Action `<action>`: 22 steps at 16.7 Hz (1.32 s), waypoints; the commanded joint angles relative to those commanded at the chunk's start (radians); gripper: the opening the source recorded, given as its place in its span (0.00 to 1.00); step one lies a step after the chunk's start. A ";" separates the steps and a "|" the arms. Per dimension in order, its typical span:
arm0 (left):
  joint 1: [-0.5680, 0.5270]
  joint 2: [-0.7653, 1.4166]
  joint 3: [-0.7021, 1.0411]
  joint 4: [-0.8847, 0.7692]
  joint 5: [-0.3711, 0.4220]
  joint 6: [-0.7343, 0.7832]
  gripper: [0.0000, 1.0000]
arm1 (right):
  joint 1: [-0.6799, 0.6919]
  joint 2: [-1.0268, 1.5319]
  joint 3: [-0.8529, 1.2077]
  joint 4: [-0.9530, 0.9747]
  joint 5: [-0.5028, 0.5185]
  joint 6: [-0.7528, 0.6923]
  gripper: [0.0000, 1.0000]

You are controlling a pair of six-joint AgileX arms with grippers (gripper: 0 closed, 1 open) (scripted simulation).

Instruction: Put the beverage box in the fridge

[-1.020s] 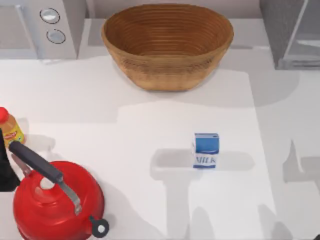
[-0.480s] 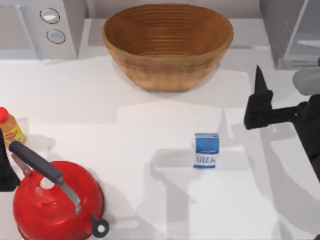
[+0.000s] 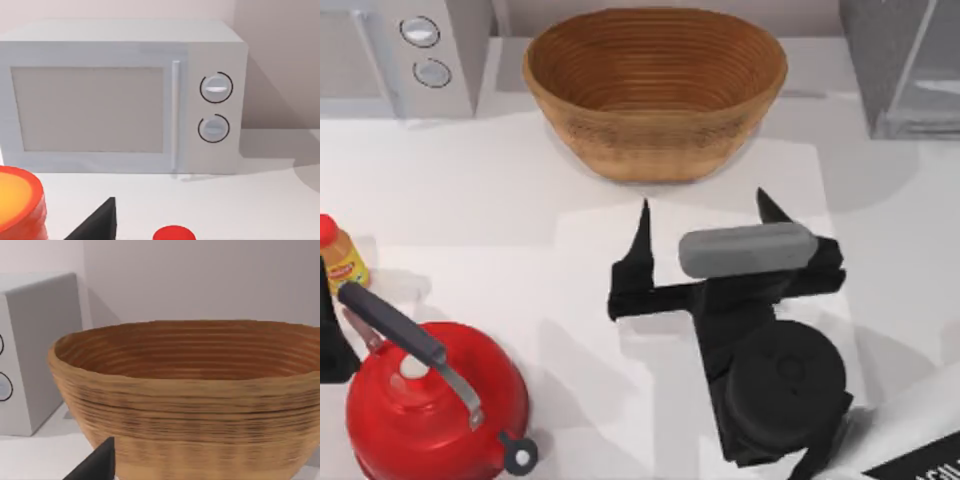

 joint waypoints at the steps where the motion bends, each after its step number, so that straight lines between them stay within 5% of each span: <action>1: 0.000 0.000 0.000 0.000 0.000 0.000 1.00 | 0.021 0.079 0.014 0.069 0.031 0.003 1.00; 10: 0.000 0.000 0.000 0.000 0.000 0.000 1.00 | 0.054 0.560 0.024 0.459 0.208 0.017 1.00; 22: 0.000 0.000 0.000 0.000 0.000 0.000 1.00 | 0.021 0.581 0.101 0.377 0.186 0.029 1.00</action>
